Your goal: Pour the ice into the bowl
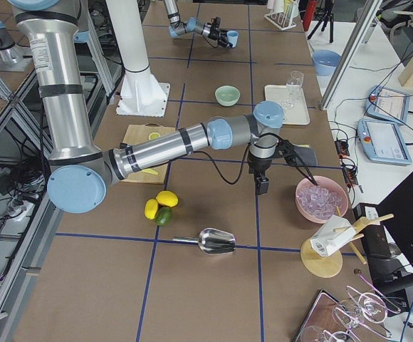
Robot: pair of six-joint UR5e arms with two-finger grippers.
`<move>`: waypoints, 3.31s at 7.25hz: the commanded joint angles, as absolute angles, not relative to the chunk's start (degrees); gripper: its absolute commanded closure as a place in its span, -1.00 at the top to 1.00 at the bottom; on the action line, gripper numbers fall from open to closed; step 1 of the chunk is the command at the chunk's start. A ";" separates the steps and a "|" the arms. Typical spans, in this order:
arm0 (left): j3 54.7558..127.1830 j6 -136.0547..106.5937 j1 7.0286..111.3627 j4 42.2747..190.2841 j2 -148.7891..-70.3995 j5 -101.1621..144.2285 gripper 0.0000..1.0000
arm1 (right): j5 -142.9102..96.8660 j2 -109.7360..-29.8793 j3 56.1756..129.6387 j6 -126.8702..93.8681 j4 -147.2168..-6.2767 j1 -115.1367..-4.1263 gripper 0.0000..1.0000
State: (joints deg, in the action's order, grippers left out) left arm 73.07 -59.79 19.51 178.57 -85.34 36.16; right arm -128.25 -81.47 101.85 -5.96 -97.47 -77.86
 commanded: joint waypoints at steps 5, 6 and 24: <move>72.33 -59.77 22.06 178.42 -85.78 37.27 0.87 | -128.23 -81.56 101.87 -5.71 -97.47 -78.22 1.00; 72.33 -59.77 22.06 178.50 -85.78 37.35 0.40 | -128.23 -81.56 101.87 -5.71 -97.47 -78.22 1.00; 84.29 4.68 18.72 159.96 -118.11 32.17 -1.00 | -130.52 -92.28 101.43 7.29 -97.65 -87.71 1.00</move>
State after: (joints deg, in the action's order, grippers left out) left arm 84.19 -3.73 19.57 161.16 -116.42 33.26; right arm -130.48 -91.88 101.49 7.29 -97.66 -87.61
